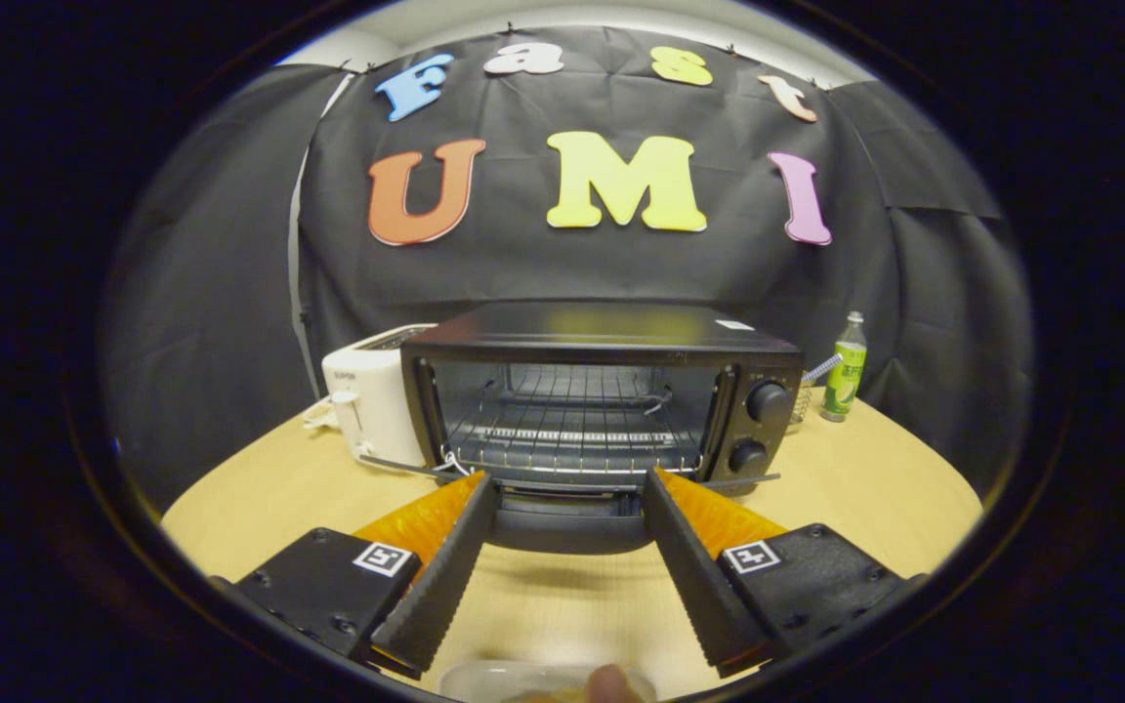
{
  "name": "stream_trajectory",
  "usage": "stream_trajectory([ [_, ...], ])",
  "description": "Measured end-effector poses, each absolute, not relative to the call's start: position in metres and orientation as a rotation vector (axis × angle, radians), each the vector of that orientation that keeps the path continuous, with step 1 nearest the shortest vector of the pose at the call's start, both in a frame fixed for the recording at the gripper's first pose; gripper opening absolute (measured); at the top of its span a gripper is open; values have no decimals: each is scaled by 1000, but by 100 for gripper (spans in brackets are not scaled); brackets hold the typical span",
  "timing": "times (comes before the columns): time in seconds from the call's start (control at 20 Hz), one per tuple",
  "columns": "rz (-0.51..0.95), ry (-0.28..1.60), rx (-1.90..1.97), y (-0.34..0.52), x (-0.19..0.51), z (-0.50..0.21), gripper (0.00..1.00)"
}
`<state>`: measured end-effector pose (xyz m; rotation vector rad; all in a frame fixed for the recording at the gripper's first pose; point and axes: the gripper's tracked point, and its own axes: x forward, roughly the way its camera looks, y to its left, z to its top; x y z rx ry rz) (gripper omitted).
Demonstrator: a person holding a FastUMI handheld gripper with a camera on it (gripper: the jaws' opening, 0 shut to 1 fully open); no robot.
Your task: Open the toaster oven, put the food inside, and close the toaster oven door.
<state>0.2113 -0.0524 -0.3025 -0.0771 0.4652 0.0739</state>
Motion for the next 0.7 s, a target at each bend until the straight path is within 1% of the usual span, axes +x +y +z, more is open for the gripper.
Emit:
stream_trajectory([
  [0.3, 98, 603, -12, -57, 183, -337, 97],
  [0.7, 93, 690, -9, -60, 176, -351, 94],
])
